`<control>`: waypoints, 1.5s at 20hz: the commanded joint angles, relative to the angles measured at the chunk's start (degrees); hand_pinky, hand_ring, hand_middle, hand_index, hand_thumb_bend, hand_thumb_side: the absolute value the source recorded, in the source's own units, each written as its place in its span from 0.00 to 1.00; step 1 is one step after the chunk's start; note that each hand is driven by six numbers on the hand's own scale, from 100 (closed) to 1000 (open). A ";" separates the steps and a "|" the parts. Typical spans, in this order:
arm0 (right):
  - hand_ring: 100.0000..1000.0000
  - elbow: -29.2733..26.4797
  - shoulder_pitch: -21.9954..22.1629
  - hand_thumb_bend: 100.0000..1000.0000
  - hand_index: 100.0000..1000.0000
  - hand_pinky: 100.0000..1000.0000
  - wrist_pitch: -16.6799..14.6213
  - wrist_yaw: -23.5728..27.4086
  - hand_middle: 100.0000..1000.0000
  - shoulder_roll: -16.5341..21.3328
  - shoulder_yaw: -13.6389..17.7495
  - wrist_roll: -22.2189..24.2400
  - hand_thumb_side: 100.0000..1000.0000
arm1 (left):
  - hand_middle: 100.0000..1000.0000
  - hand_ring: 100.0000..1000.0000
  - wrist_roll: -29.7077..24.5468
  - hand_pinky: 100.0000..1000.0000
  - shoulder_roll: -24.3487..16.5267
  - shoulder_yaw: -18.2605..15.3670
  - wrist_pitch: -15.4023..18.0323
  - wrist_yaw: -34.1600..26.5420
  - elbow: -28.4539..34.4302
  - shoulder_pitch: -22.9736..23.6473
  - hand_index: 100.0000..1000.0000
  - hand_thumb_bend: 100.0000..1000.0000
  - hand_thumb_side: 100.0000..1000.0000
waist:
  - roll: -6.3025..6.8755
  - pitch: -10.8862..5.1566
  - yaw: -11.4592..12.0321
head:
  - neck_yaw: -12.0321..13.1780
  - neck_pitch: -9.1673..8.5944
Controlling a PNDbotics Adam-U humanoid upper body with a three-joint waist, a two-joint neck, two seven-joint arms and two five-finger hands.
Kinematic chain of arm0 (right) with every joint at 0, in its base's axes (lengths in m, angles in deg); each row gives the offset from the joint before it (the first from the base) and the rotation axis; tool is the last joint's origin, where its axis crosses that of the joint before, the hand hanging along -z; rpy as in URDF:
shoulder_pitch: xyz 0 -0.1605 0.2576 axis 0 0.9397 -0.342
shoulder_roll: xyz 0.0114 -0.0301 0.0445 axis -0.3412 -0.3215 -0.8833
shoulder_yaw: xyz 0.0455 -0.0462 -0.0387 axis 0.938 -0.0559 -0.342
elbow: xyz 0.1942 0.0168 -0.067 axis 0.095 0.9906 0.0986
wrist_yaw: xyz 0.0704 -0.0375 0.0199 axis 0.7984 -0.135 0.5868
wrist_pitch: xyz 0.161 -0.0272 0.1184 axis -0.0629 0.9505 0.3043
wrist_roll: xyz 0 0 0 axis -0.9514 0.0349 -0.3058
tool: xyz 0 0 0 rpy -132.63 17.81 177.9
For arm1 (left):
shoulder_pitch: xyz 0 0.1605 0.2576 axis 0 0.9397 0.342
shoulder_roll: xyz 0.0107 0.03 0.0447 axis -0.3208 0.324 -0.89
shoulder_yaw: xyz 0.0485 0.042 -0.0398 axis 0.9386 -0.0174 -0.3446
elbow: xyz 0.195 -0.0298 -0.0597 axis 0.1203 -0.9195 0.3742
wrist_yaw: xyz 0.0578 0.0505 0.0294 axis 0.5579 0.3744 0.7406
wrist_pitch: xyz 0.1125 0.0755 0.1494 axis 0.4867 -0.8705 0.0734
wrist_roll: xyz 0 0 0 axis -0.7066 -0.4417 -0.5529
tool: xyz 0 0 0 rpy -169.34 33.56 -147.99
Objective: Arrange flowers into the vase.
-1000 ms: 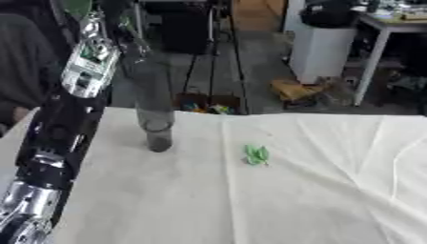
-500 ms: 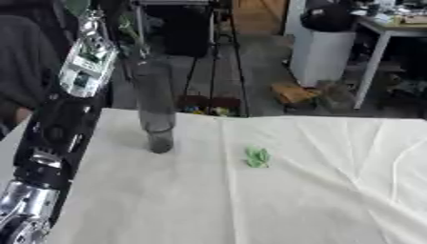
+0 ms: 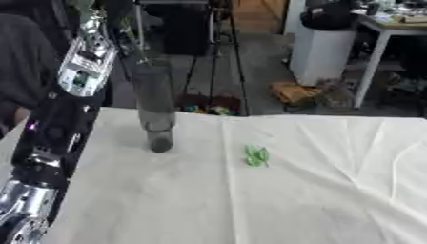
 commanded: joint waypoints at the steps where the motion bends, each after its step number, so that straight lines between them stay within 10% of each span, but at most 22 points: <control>1: 0.92 -1.25 -0.77 0.00 0.63 0.74 0.09 -0.27 0.52 1.24 0.33 -0.02 0.52 | 0.00 0.00 -0.83 0.00 -0.90 -0.05 -0.40 0.18 -0.08 -0.98 0.00 0.00 0.00 | -0.06 -0.82 -0.07 | -0.20 0.11; 20: 0.92 -0.95 -0.74 0.00 0.63 0.74 -0.15 -0.31 0.52 1.23 0.25 0.34 0.52 | 0.00 0.00 -2.09 0.00 0.48 0.94 -1.25 -3.71 -6.53 -0.63 0.06 0.00 0.03 | -0.03 -0.60 -0.34 | -0.59 0.23; 30: 0.93 -0.89 -0.66 0.00 0.63 0.74 -0.17 -0.29 0.52 1.13 0.27 0.52 0.52 | 0.12 0.00 -2.32 0.00 0.46 1.44 -0.54 0.25 -8.47 -0.28 0.29 0.00 0.02 | 0.01 -0.57 -0.55 | -0.81 0.27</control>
